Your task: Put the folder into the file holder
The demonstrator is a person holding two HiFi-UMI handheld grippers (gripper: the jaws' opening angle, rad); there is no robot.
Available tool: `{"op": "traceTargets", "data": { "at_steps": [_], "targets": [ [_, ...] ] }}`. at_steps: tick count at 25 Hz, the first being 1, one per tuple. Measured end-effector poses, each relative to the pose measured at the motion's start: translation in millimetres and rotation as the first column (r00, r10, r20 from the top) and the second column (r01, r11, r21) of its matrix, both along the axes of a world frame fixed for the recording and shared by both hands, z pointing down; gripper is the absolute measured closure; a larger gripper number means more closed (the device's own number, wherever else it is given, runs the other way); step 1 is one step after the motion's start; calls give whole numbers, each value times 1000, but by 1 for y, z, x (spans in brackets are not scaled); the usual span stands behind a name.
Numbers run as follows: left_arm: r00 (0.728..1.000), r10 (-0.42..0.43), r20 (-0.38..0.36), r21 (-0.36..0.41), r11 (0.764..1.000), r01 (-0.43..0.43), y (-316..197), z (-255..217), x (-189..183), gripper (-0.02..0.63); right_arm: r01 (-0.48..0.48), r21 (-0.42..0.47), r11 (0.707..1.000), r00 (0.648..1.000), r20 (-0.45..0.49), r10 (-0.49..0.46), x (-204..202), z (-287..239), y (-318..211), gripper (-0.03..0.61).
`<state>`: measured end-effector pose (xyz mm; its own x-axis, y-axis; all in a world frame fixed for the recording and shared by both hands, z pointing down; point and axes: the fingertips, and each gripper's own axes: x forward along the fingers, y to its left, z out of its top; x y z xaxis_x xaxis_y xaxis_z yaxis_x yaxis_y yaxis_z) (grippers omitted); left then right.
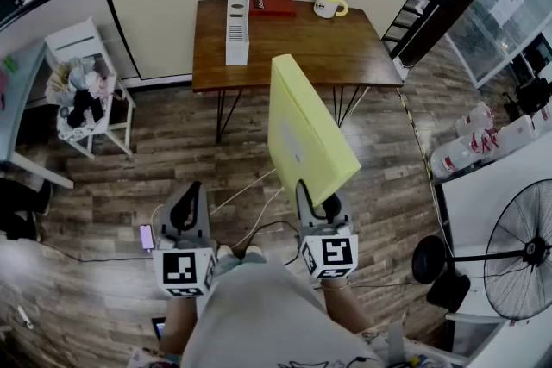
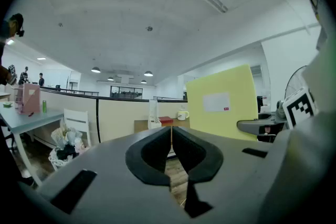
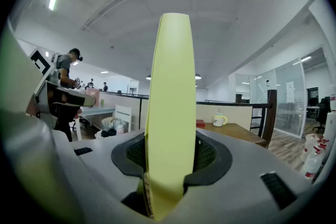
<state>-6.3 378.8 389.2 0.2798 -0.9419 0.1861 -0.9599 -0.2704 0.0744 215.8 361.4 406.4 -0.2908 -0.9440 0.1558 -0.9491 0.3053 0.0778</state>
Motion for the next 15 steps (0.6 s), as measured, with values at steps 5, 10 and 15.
{"op": "traceTargets", "data": {
  "at_steps": [5, 10, 15],
  "targets": [
    [999, -28, 33, 16, 999, 27, 3, -2, 9, 603, 22, 3, 1000, 999, 36, -22, 17, -2, -3, 420],
    [996, -73, 49, 16, 997, 72, 6, -2, 15, 603, 55, 36, 998, 997, 54, -57, 33, -11, -12, 420],
    [995, -87, 52, 18, 996, 86, 1, -7, 19, 603, 54, 47, 997, 995, 76, -57, 42, -14, -22, 420]
  ]
}}
